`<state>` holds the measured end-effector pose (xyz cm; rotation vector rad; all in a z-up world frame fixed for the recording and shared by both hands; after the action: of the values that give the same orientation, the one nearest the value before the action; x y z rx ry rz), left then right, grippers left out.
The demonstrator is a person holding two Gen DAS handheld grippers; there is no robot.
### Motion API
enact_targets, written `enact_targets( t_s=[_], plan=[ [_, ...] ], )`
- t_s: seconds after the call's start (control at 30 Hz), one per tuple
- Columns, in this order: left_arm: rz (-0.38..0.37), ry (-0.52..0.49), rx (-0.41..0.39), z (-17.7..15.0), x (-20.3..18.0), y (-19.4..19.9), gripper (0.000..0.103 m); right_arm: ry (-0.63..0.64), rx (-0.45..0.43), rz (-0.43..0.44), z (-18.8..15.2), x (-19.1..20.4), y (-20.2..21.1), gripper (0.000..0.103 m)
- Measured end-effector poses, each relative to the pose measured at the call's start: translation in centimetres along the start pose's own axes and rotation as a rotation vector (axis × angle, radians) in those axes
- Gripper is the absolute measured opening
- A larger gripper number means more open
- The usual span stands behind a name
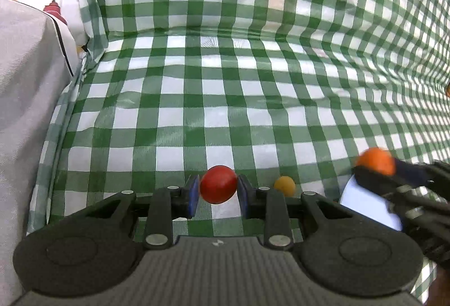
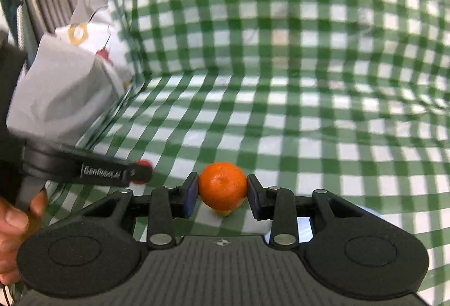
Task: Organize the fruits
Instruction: 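Carry the tomato and orange over the blue plate with both grippers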
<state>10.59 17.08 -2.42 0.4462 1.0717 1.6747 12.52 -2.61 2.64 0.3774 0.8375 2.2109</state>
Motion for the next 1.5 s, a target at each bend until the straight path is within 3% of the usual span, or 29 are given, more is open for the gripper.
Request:
enact_targets(
  t_s=[0.17, 0.27, 0.43, 0.63, 0.83, 1.03, 1.23, 1.5],
  plan=[
    [-0.025, 0.008, -0.039, 0.4, -0.6, 1.4, 0.032, -0.115, -0.052, -0.102, 1.0, -1.9, 3.8, 0.038],
    [-0.030, -0.006, -0.058, 0.2, -1.1, 2.2, 0.032, -0.180, -0.077, -0.144, -0.1, -2.7, 5.3, 0.038],
    [-0.039, -0.026, -0.079, -0.3, -1.7, 3.1, 0.032, -0.220, -0.011, -0.131, -3.2, -3.4, 3.0, 0.038],
    [-0.045, -0.043, -0.107, -0.6, -2.6, 3.6, 0.032, -0.182, -0.054, -0.139, -3.1, -4.2, 3.5, 0.038],
    [-0.044, -0.070, -0.228, -0.8, -3.6, 5.5, 0.032, -0.209, -0.079, -0.139, -2.6, -6.0, 3.7, 0.038],
    [-0.042, -0.061, -0.300, -2.3, -5.3, 8.1, 0.032, -0.210, -0.099, -0.158, -2.4, -7.1, 4.8, 0.038],
    [-0.082, -0.041, -0.321, -3.8, -6.9, 10.2, 0.032, -0.221, -0.109, -0.164, -2.7, -7.8, 5.5, 0.038],
    [-0.093, -0.101, -0.254, -4.0, -7.6, 6.3, 0.032, -0.182, -0.093, -0.180, -3.1, -7.4, 5.6, 0.038]
  ],
)
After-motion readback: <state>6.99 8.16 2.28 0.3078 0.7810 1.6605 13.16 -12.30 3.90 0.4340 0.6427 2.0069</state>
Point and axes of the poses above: each gripper's, at about its wrist camera, not at the fingertips, and y roughly against the way its jaws point, x to its left, z to its top, the point moved 3 cm from there along -y, roughly the way its jaws point, and after that the axes turned 11 degrees about y, right-handed, at the moved point
